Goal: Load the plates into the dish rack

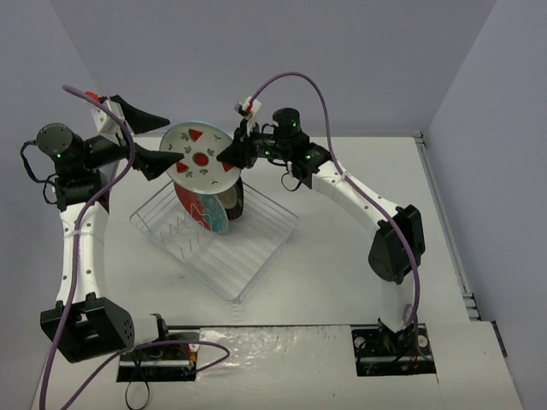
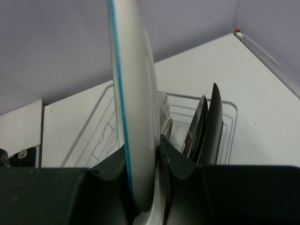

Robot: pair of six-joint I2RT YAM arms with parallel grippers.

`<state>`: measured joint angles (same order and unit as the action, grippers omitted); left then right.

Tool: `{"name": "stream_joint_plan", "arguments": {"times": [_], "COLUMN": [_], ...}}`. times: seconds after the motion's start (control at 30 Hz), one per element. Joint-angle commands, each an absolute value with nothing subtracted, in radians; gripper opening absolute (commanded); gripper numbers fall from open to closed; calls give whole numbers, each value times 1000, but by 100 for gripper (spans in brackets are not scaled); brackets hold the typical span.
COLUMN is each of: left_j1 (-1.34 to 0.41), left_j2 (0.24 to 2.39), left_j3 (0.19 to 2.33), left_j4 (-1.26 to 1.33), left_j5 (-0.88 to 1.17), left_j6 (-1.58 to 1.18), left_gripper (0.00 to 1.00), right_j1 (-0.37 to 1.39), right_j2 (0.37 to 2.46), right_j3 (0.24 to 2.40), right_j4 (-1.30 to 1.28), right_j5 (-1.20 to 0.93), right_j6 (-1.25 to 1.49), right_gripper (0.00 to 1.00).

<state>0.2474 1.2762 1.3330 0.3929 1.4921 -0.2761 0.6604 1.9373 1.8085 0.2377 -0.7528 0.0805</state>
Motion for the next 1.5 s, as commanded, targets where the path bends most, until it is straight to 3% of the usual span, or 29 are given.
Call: {"name": "stream_joint_plan", "arguments": {"times": [0.0, 0.2, 0.47, 0.57, 0.73, 1.0, 1.23, 1.47], "left_j1": [243, 235, 232, 242, 285, 293, 295, 293], "left_j2": [1253, 1285, 1474, 1575, 1686, 1541, 1440, 1459], "left_j3": [1434, 1526, 1858, 1964, 2032, 1842, 1734, 1769], "left_j4": [245, 132, -327, -398, -486, -387, -372, -398], "left_j5": [1368, 1023, 82, -70, -105, -199, -416, -393], "left_j6": [-146, -188, -313, -351, -396, -395, -350, -322], "left_gripper": [97, 97, 97, 97, 97, 97, 97, 97], "right_j1": [614, 604, 642, 710, 823, 1071, 1264, 1325], "right_j2": [1801, 1750, 1734, 1729, 1764, 1786, 1878, 2015], "right_j3": [1843, 1842, 1877, 1901, 2042, 2083, 1976, 1993], "right_j4": [338, 343, 334, 258, 80, 50, 234, 410], "right_j5": [-547, -491, -523, -443, -332, -42, 474, 762], "right_j6": [120, 134, 137, 38, -133, -332, -445, -564], "right_gripper": [0, 0, 0, 0, 0, 0, 0, 0]}}
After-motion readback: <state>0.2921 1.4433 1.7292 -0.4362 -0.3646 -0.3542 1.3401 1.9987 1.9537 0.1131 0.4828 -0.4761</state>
